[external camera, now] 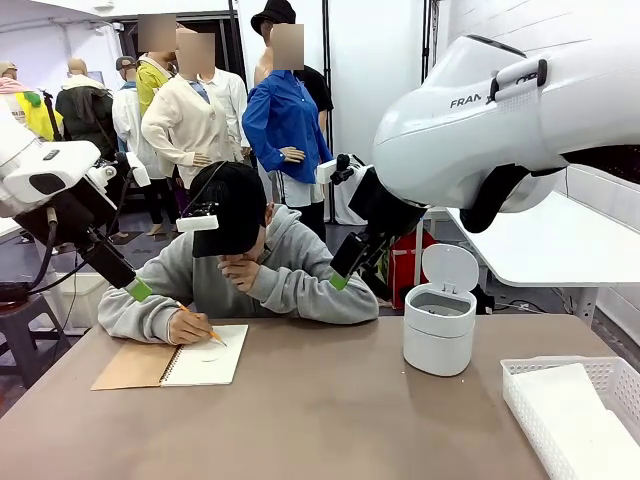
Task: Sort the paper based on its condition.
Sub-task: If a person hands you a paper, place it in the Organizing basket , and if it's crumpled, put it in the Trash can.
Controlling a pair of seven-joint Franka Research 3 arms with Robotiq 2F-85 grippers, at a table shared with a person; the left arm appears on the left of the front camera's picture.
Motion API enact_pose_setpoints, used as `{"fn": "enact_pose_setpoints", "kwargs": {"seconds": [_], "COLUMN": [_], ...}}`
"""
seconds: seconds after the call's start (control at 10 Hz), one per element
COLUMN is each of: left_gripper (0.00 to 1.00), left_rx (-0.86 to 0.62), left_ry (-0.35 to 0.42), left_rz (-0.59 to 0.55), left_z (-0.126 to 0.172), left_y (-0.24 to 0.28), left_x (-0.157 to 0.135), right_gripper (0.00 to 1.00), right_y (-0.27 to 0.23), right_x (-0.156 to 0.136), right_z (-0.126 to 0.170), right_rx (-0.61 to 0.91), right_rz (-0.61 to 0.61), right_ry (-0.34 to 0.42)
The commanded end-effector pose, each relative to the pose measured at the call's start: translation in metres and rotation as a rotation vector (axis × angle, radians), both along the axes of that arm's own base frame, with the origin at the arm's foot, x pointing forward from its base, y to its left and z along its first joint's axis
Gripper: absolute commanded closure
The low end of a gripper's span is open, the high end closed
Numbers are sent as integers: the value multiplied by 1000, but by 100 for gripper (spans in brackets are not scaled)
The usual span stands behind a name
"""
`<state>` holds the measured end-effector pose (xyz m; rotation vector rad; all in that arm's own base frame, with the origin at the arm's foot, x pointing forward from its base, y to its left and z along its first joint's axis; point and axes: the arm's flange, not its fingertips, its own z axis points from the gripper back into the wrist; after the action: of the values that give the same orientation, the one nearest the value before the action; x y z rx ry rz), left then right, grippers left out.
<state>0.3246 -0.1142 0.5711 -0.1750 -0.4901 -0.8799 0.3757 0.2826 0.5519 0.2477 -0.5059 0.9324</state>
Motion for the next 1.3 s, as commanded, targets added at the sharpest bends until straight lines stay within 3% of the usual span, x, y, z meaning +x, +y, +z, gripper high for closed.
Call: {"fn": "enact_pose_setpoints", "kwargs": {"seconds": [0.0, 0.2, 0.4, 0.8, 1.2], "left_gripper": [0, 0, 0, 0, 0], "left_rx": [-112, -174, -216, -146, -31], "left_ry": [9, 1, -13, -125, -166], "left_rz": [-86, -108, -113, -64, -72], "left_z": [14, 26, 36, 64, 77], "left_y": [13, 26, 37, 51, 63], "left_x": [10, 19, 28, 29, 21], "right_gripper": [0, 0, 0, 0, 0], "right_y": [9, 15, 21, 32, 24], "right_x": [-1, 4, 11, 9, 9], "right_z": [13, 29, 42, 62, 76], "right_rx": [37, 68, 82, 86, 87], "right_rz": [55, 75, 84, 53, -3], "right_ry": [-53, -95, -85, -170, -126]}}
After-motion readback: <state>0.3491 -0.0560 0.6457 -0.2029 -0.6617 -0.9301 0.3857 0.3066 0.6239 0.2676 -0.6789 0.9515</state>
